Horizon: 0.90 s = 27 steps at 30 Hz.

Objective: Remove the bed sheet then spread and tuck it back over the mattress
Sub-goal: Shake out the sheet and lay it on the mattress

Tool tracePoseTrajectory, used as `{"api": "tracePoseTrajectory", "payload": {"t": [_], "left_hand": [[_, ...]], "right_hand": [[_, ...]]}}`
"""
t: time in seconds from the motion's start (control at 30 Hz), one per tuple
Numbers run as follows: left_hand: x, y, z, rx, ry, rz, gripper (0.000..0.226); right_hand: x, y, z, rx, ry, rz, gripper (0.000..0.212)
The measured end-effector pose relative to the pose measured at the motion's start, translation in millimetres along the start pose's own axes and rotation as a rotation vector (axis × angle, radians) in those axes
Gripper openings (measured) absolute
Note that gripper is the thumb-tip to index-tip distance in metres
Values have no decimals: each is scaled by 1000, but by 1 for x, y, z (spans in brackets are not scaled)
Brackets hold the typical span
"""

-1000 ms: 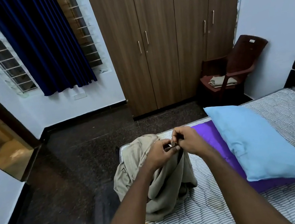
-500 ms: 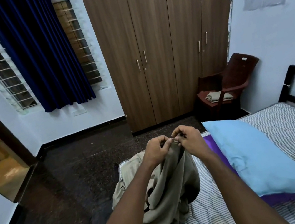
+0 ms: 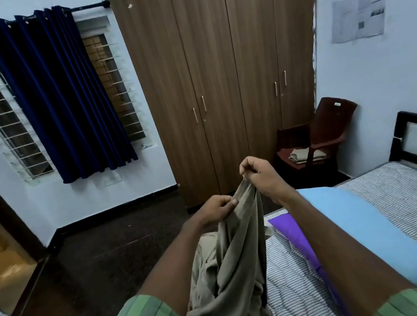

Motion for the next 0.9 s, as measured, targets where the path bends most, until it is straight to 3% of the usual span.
{"api": "tracePoseTrajectory", "payload": {"t": [0.07,0.17,0.33,0.47,0.67,0.9], "left_hand": [[14,1,-2,-1,46,-57,38],[18,6,-17,-17,51,-18,33],[12,8,-75,27,-241,51,19],[25,12,-114,8,-348,-91,21],[93,18,-128,-84,-303,-539,21],[137,17,-202,-227,-30,-726,27]], "right_hand": [[11,6,3,-9,7,-26,38],[26,18,15,0,13,-56,37],[52,58,57,44,-113,-12,24],[70,90,95,111,-267,4,27],[86,116,125,144,-363,-17,27],[110,127,127,136,-482,-207,31]]}}
Point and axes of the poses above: each hand's wrist, its own y-axis towards the middle knuckle, its own x-axis out of the back of the hand, z = x × y, the point moved 9 cm from there along y, towards the middle knuckle, and after that the axes turned 12 degrees about -y, right-handed, at the moved point
